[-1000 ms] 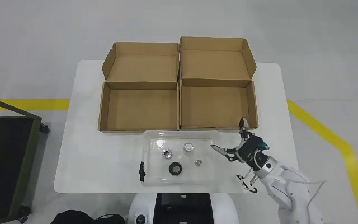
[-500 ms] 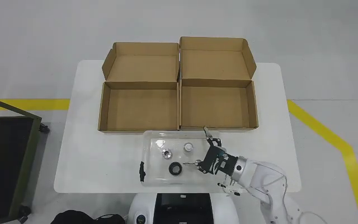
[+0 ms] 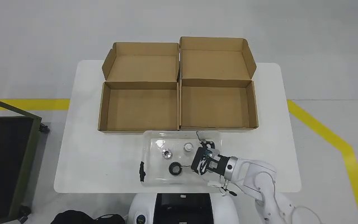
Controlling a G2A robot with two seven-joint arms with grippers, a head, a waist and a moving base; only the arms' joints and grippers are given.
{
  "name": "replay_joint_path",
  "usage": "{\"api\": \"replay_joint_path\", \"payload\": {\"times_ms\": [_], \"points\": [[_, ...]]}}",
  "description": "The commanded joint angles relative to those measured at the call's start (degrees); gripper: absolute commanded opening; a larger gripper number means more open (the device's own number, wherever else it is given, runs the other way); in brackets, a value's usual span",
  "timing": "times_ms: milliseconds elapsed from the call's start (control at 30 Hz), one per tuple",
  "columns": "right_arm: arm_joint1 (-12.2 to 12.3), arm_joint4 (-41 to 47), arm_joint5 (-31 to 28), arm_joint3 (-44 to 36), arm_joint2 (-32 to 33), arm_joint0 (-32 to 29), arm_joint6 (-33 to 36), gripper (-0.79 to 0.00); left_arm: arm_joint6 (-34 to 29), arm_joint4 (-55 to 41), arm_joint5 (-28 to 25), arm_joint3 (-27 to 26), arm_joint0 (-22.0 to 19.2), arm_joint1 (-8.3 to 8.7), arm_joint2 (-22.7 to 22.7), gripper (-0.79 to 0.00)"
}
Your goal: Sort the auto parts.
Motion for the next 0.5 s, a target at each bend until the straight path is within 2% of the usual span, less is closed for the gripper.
{"api": "replay_joint_path", "payload": {"times_ms": [0, 133, 333, 367, 433, 467], "points": [[0.06, -0.04, 0.37, 0.22, -0.25, 0.36, 0.75, -0.126, 0.00, 0.00, 0.00, 0.00, 0.00, 0.00, 0.00, 0.000], [0.23, 0.02, 1.03, 0.90, -0.66, 0.91, 1.74, -0.175, 0.00, 0.00, 0.00, 0.00, 0.00, 0.00, 0.00, 0.000], [0.50, 0.16, 1.73, 2.07, -1.18, 1.42, 2.70, -0.169, 0.00, 0.00, 0.00, 0.00, 0.00, 0.00, 0.00, 0.000], [0.53, 0.19, 1.92, 2.33, -1.29, 1.56, 2.80, -0.206, 0.00, 0.00, 0.00, 0.00, 0.00, 0.00, 0.00, 0.000], [0.60, 0.24, 2.12, 2.88, -1.56, 1.92, 2.99, -0.345, 0.00, 0.00, 0.00, 0.00, 0.00, 0.00, 0.00, 0.000], [0.63, 0.31, 2.28, 3.12, -1.66, 2.11, 3.02, -0.388, 0.00, 0.00, 0.00, 0.00, 0.00, 0.00, 0.00, 0.000]]}}
